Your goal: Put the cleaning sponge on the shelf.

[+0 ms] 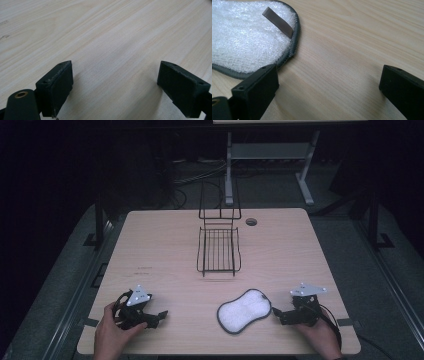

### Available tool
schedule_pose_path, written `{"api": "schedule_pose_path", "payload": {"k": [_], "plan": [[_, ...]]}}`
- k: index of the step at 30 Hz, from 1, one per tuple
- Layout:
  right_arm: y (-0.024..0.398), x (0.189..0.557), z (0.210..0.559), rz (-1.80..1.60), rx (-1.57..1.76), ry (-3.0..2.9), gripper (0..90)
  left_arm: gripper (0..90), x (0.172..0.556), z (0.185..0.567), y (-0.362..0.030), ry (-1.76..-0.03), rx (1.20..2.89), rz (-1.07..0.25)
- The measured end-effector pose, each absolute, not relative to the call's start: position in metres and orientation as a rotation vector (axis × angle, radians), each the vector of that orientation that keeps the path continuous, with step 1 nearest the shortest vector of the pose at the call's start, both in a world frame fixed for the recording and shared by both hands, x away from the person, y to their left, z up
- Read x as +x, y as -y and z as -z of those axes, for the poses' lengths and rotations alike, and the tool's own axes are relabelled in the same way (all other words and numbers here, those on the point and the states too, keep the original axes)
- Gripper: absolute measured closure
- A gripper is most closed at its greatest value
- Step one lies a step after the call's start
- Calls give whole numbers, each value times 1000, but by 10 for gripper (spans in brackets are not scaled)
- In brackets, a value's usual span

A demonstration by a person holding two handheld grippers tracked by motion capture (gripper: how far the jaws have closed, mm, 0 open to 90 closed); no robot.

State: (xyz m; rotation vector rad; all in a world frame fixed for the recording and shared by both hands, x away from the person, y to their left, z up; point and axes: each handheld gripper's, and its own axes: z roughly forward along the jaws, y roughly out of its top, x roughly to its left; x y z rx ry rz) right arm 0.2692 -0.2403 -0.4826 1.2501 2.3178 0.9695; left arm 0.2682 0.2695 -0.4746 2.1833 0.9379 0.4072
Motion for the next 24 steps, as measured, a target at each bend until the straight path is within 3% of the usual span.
{"api": "schedule_pose_path", "payload": {"k": [4,5,10,15,16,17,20,24], "plan": [[241,269,481,-964,1258,-2317,71,124,269,475,-268,-945,2180,-408],[243,267,477,-961,1269,-2320,176,124,269,475,-268,-946,2178,-411],[246,268,470,-982,1289,-2349,329,124,269,475,-267,-945,2180,-411],[242,269,461,-1028,1232,-2387,567,124,271,475,-265,-950,2178,-416],[241,269,460,-1037,1230,-2401,567,124,271,475,-265,-950,2178,-416],[239,269,458,-1043,1226,-2413,674,124,271,475,-265,-949,2178,-417],[235,268,454,-1092,1191,-2447,822,125,271,475,-265,-951,2179,-416],[227,266,449,-1135,1114,-2490,896,125,271,475,-265,-952,2179,-415]]}}
